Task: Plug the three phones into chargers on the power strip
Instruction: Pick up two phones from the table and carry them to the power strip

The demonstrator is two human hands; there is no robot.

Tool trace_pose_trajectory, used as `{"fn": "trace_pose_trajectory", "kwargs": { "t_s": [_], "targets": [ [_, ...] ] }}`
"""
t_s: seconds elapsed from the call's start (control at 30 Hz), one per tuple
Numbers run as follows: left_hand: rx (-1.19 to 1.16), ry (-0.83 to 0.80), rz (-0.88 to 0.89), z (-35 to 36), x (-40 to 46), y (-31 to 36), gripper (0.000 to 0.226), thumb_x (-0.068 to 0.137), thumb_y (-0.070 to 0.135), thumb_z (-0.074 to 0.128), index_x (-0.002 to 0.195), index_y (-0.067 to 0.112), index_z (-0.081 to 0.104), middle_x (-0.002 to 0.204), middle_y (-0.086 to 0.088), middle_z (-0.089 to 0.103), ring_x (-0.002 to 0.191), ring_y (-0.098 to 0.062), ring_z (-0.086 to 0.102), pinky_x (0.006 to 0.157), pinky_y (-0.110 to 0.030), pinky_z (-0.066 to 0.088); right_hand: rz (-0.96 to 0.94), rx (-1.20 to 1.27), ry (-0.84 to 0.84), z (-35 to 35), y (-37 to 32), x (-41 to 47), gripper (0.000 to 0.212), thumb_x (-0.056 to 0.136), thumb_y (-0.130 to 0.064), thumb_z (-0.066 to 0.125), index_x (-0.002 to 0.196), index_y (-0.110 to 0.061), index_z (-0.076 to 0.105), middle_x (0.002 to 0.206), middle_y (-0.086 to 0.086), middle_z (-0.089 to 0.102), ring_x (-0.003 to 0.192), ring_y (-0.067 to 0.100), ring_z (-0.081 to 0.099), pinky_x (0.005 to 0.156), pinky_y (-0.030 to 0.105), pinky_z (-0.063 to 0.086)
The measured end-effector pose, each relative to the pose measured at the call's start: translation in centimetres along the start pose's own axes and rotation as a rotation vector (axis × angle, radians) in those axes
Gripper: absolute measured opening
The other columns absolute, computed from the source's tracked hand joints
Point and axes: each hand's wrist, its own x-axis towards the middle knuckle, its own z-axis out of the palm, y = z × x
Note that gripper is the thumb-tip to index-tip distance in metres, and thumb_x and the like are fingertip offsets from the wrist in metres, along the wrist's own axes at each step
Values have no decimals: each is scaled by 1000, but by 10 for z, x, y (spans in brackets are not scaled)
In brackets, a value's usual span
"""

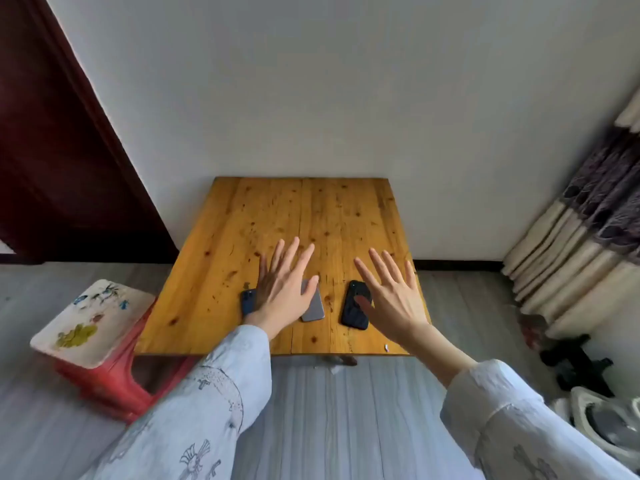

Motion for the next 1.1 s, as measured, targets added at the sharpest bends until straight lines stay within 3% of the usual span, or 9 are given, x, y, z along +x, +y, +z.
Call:
{"fn": "trace_pose_trajectory", "kwargs": {
  "t_s": [0.23,0.37,0.53,0.63,0.73,0.83,0.93,1.1],
  "targets": [
    [-37,-272,-136,89,-11,-27,59,94,34,38,145,30,9,158,-1,0,145,-23,-3,116,-45,2,45,92,-217,93,13,9,65,93,-44,38,147,-28,4,158,5,2,145,25,-1,115,51,4],
    [-37,-392,-229,138,0,-44,64,94,34,39,144,37,0,157,0,-13,144,-26,-7,116,-49,7,127,200,-315,143,34,34,64,94,-42,37,147,-29,3,158,4,4,145,24,1,115,50,9],
    [-60,-526,-416,193,30,-53,65,93,32,41,145,32,3,156,-6,-12,144,-29,-2,116,-49,13,282,343,-459,195,58,62,62,94,-37,40,147,-27,8,157,4,10,144,26,9,115,48,18],
    [-69,-519,-512,223,49,-58,63,93,28,43,145,32,9,156,-10,-8,144,-29,0,115,-50,16,542,473,-481,218,70,85,58,93,-37,41,145,-18,20,144,13,35,129,32,34,102,47,37],
    [-49,-507,-526,242,63,-63,59,93,31,43,144,34,14,156,-12,-8,143,-32,2,115,-47,18,738,594,-474,234,72,107,56,91,-39,47,135,-6,34,126,19,45,115,36,43,96,45,41],
    [-93,-477,-674,254,76,-66,62,91,35,48,144,34,17,156,-14,-8,142,-35,4,113,-48,22,848,571,-473,246,69,124,66,81,-47,60,124,-1,39,122,18,43,114,35,42,92,42,40],
    [6,-430,-719,260,87,-65,66,86,39,55,142,34,20,154,-17,7,136,-36,15,104,-49,32,942,552,-466,251,61,136,78,71,-47,71,124,-3,34,124,16,38,117,34,37,91,44,39],
    [-30,-419,-876,262,109,-58,87,78,20,69,144,27,11,144,-21,21,125,-36,28,99,-45,36,1113,654,-509,257,62,148,85,64,-37,80,124,-7,28,129,16,32,120,36,32,91,48,41]
  ]
}}
